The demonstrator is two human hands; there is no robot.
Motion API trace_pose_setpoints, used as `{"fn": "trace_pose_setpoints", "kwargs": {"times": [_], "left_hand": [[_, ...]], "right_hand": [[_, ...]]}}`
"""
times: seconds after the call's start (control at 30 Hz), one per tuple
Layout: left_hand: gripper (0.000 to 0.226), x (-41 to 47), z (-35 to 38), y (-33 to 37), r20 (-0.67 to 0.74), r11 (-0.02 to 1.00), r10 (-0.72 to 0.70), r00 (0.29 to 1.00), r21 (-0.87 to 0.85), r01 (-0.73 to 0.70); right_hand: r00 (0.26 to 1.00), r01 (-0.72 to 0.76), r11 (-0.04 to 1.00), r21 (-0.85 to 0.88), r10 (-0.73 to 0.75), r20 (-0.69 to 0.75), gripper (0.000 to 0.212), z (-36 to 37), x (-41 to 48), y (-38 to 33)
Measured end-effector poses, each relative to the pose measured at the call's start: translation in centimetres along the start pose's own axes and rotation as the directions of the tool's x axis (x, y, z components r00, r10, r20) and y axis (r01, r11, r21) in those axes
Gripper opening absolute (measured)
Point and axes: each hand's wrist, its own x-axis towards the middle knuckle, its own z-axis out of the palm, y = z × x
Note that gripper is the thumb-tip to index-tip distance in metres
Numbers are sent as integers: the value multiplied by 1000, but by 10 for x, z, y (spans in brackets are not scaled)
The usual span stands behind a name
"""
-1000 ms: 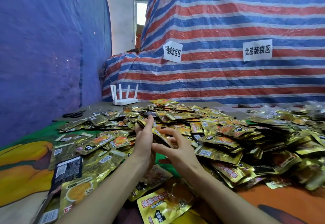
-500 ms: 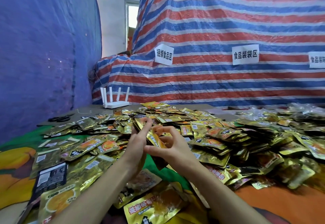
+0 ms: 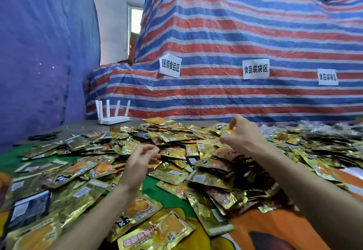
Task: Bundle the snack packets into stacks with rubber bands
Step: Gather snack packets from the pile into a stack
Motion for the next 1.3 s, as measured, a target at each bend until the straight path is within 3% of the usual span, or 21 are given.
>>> {"fn": "trace_pose_setpoints", "kwargs": {"times": [0.2,0.37,0.47,0.57,0.67,0.77,0.83,0.9,1.07,1.2,1.3], "left_hand": [[12,7,-5,-4,-52,997,29,998,72,-25],[20,7,-12,-6,-189,927,178,966,362,-100],[31,10,-23,-7,-212,732,269,939,679,-57],[42,16,-34,-7,-229,476,236,944,875,93],[52,20,-45,-7,-286,296,126,950,925,240],[54,21,-52,-10,-321,167,-58,945,931,326],[51,21,-54,-15,-316,151,-190,930,926,345],[45,23,-54,-19,-291,161,-235,927,929,332],[34,31,-55,-26,-282,157,-102,954,942,296],[49,34,-58,-32,-340,144,-68,938,927,346],[67,34,-61,-35,-389,150,-107,915,903,402]], "right_hand": [[993,-106,943,-315,115,10,14,3,4,31],[987,-144,900,-412,162,7,23,3,-5,25],[993,-115,907,-404,102,-54,36,7,-11,2],[996,54,965,-257,-70,-52,39,23,-24,-33],[973,205,974,-96,-192,129,36,54,-37,-68],[909,219,974,-67,-178,377,38,95,-44,-91],[860,195,975,-107,-117,497,40,119,-45,-94],[826,175,975,-139,-68,559,33,136,-44,-92],[854,214,958,-190,-89,513,17,158,-37,-84],[847,352,904,-243,-197,495,12,157,-40,-87],[868,370,895,-250,-236,437,27,153,-44,-91]]}}
